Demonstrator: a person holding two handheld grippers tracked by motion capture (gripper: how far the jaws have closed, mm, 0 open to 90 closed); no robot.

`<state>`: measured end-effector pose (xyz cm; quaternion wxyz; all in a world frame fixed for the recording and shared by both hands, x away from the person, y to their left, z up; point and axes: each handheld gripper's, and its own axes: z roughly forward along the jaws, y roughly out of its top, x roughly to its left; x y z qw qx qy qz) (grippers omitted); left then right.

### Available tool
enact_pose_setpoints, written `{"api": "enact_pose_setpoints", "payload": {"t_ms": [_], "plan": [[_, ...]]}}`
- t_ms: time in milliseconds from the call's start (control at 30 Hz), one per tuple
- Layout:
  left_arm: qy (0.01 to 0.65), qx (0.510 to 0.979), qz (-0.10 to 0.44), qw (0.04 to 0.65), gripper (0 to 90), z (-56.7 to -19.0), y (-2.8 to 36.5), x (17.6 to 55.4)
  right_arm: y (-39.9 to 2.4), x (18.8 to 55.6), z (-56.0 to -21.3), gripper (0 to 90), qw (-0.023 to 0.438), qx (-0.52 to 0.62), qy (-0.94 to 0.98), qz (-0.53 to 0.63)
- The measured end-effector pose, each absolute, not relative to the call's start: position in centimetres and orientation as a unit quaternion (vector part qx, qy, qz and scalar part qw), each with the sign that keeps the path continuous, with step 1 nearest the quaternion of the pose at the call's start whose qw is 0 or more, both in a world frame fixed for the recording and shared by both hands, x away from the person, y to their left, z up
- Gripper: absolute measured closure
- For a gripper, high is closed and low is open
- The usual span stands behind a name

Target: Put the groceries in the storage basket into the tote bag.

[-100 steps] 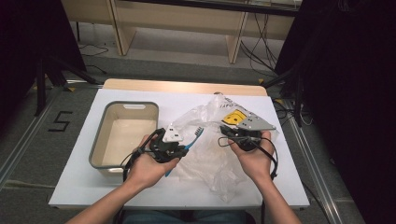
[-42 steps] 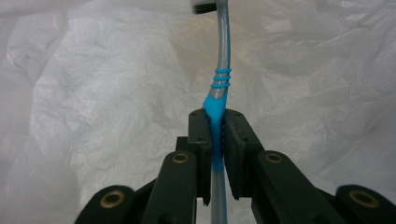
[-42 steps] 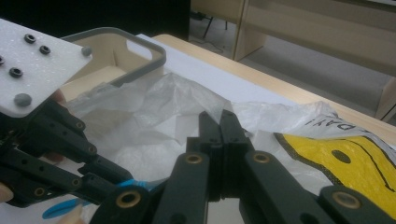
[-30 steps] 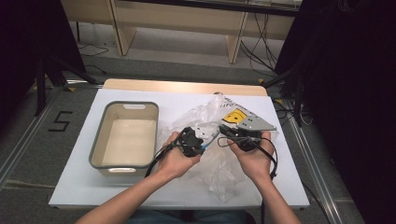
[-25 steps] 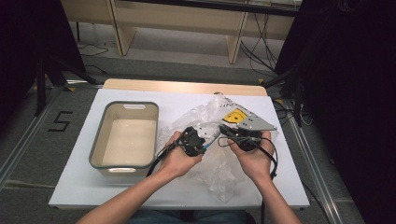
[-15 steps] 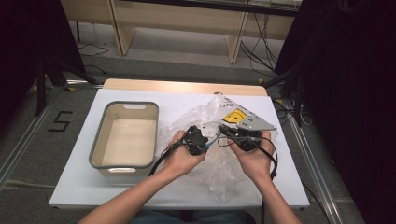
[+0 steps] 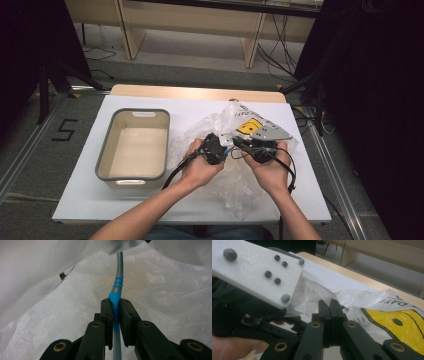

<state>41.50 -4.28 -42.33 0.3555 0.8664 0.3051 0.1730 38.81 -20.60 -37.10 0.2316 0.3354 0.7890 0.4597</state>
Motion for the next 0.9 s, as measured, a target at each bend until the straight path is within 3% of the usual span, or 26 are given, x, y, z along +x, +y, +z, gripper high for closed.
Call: {"api": "enact_pose_setpoints", "payload": {"t_ms": [767,900], "plan": [[0.290,0.849,0.216,0.386,80.8,-43.4,-6.0,42.1,-20.8,39.0,-37.6,90.0,0.225,0.343,0.792,0.451],[0.284,0.847,0.214,0.395,77.4,-43.8,-6.1,42.3,-20.9,39.0,-37.7,90.0,0.225,0.344,0.792,0.451]]}}
